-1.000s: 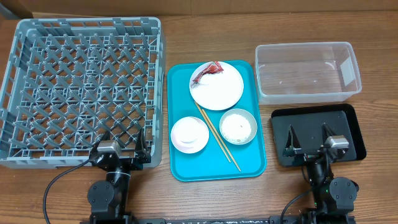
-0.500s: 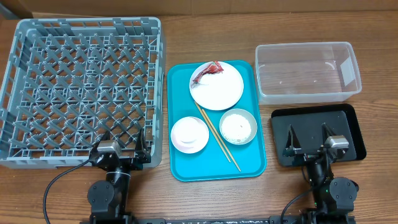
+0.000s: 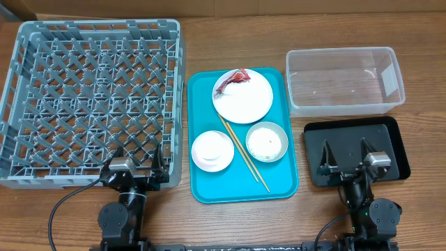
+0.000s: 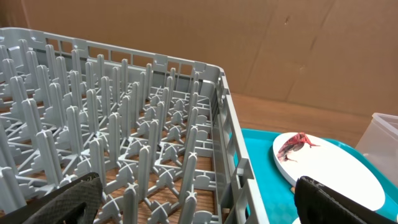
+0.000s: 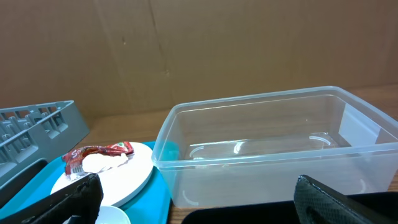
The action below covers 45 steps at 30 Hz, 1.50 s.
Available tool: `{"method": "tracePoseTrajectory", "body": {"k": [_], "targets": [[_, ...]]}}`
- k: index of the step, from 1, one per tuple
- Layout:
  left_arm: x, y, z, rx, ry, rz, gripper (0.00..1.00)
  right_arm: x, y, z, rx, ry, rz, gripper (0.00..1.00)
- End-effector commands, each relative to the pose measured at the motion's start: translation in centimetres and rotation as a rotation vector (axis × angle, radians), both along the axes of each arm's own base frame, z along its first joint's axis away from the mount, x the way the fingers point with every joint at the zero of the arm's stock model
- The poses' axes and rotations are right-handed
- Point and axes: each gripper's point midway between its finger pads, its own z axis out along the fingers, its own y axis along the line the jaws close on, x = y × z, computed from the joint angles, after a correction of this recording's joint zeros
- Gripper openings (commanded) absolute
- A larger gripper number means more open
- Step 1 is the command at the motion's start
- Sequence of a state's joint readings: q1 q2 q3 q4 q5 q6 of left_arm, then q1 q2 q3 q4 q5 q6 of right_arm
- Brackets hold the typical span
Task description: Sort waste into correct bins and load items into the dishwasher
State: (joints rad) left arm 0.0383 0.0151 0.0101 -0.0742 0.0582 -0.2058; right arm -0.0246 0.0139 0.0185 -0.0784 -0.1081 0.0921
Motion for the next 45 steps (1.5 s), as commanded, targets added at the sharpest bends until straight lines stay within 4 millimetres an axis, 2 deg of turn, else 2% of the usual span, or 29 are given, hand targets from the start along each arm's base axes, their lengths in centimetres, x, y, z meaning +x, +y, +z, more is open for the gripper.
{"method": "tracePoseTrajectory", "body": {"k": [1, 24, 31, 37, 45], "targets": [[0.0, -0.1, 0.0, 0.020, -0.005, -0.004, 1.00, 0.0, 0.2, -0.2, -0.007, -0.005, 0.011, 1.00], [0.0, -0.2, 0.0, -0.012, -0.005, -0.005, 1.00, 0.0, 0.3, -0.1, -0.006, -0.005, 0.013, 1.00], [-0.2, -0.2, 0.2, -0.019, 0.007, -0.006, 1.00, -0.1, 0.3, 0.0, 0.069, 0.004, 0.014, 1.00], [-1.1, -0.1, 0.7, -0.009, 0.084, 0.002, 1.00, -0.6, 0.3, 1.0, 0.095, 0.049, 0.011, 1.00], [-2.5, -0.1, 3.5, -0.009, 0.109, 0.002, 1.00, -1.2, 0.2, 4.2, 0.097, 0.136, 0.003, 1.00]]}}
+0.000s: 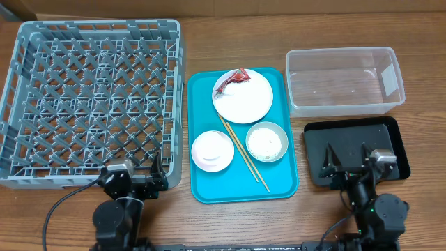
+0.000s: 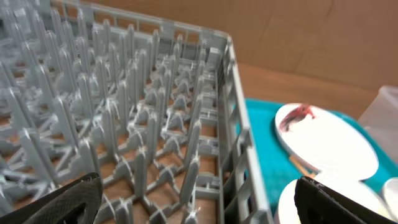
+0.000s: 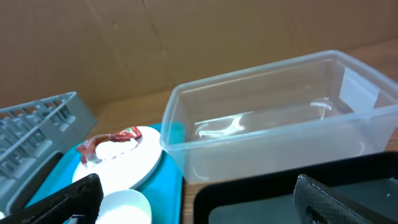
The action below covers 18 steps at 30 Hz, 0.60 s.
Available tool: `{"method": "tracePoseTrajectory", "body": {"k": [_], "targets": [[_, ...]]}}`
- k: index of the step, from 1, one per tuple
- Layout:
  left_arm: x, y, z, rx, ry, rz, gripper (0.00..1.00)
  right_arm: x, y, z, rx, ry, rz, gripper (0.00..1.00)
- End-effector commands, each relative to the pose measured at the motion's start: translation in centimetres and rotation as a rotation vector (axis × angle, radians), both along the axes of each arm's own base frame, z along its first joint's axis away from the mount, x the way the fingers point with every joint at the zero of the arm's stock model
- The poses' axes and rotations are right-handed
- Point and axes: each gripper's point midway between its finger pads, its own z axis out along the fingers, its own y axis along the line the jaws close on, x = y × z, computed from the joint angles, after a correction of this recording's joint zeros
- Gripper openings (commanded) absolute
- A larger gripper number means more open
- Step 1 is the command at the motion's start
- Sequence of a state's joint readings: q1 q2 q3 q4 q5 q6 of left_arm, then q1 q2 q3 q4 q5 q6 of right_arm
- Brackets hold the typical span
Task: Sort waste into correct bins and load items into the dishwasher
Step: 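Move the right gripper over the white plate toward the red wrapper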
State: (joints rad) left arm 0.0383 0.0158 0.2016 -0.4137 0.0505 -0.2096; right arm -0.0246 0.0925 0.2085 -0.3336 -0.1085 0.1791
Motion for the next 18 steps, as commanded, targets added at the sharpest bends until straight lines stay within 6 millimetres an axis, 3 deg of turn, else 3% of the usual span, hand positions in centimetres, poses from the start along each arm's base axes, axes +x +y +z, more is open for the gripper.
{"method": "tracePoseTrajectory", "body": {"k": [1, 13, 18], "targets": [[-0.5, -0.2, 2.7, -0.001, -0.032, -0.006, 1.00, -0.1, 0.2, 3.3, 0.008, 0.000, 0.009, 1.00], [0.2, -0.2, 3.5, -0.009, 0.267, -0.006, 1.00, 3.3, 1.6, 7.2, 0.043, 0.334, 0.087, 1.00], [0.7, -0.2, 3.2, -0.014, 0.442, -0.006, 1.00, 4.3, 2.2, 6.9, 0.067, 0.581, 0.125, 1.00]]}}
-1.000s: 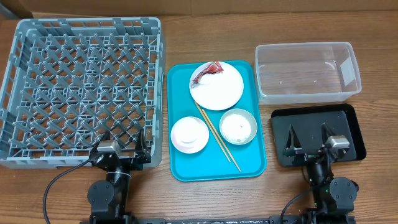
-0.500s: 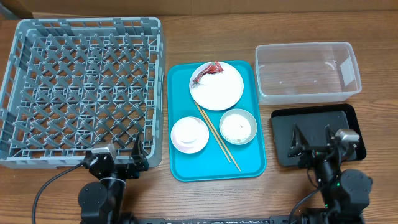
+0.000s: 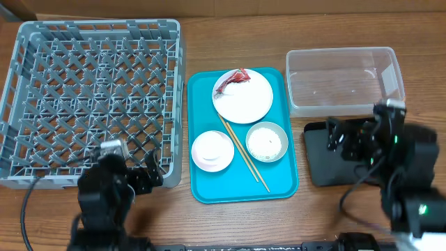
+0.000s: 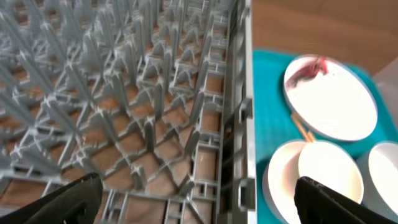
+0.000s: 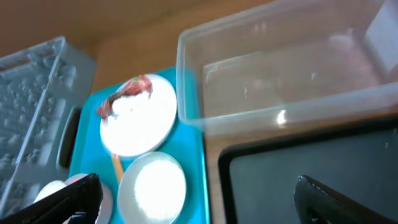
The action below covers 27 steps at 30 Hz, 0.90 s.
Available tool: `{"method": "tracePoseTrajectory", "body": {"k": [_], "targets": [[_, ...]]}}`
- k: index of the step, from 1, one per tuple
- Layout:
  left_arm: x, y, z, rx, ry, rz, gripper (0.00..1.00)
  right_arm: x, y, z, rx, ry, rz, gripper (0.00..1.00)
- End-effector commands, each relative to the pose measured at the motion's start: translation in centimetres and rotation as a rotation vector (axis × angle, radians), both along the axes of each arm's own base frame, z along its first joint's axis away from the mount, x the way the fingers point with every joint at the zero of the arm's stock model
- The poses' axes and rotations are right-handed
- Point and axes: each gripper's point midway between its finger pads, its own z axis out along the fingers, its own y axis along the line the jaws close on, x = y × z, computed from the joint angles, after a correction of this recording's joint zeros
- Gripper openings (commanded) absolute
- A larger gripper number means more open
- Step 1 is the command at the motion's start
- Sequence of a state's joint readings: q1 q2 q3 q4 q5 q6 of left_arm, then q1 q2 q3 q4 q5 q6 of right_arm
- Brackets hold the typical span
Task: Sort waste into correct bins and load items into the dishwasher
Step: 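Move the right gripper over the white plate toward the red wrapper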
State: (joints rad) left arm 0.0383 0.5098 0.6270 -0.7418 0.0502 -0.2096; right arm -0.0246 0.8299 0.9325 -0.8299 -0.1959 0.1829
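Note:
A white plate (image 3: pixel 244 101) carrying a red wrapper (image 3: pixel 233 78) lies at the far end of the teal tray (image 3: pixel 279 178). Nearer on that tray are a white cup on a saucer (image 3: pixel 212 150), a glass bowl (image 3: pixel 267 141) and chopsticks (image 3: pixel 244 155). To the left stands the grey dish rack (image 3: pixel 97 24). My left gripper (image 3: pixel 132 174) hangs open above the rack's near right corner, holding nothing. My right gripper (image 3: pixel 352 136) is open over the black tray (image 3: pixel 317 171). The right wrist view shows the plate (image 5: pixel 137 118) and glass bowl (image 5: pixel 152 190) below left.
A clear plastic bin (image 3: pixel 345 80) sits at the back right, just beyond the black tray. The rack's right wall (image 4: pixel 239 124) runs close alongside the teal tray's left edge. Bare wood shows between the containers.
Both arms have lifted and reached forward. My right gripper has gone from the black tray's near edge to over its far half. The left wrist camera now looks steeply down on the rack.
Both grippers first rested open and low at the table's near edge, left by the rack, right by the black tray. Shortly after they sat slightly higher. Now both are raised and further in, still open and holding nothing; the tray's items lie unmoved.

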Motion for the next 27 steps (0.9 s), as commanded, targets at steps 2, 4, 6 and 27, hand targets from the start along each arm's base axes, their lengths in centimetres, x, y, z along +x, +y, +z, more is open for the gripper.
{"method": "tracePoseTrajectory", "body": {"k": [2, 4, 6, 27], "targets": [[0.8, -0.2, 0.8, -0.002, 0.111, -0.006, 1.00, 0.8, 0.8, 0.7, 0.005, 0.191, 0.061, 1.00], [1.0, -0.2, 0.5, -0.004, 0.167, -0.006, 1.00, 1.5, 0.5, 0.4, -0.024, 0.261, 0.073, 1.00], [1.3, -0.2, 0.3, -0.006, 0.205, -0.007, 1.00, 2.8, 1.3, 0.7, 0.015, 0.284, 0.106, 1.00], [2.0, -0.7, 0.2, -0.029, 0.223, -0.026, 1.00, 13.9, 16.4, 3.2, 0.012, 0.058, 0.300, 1.00]]}}
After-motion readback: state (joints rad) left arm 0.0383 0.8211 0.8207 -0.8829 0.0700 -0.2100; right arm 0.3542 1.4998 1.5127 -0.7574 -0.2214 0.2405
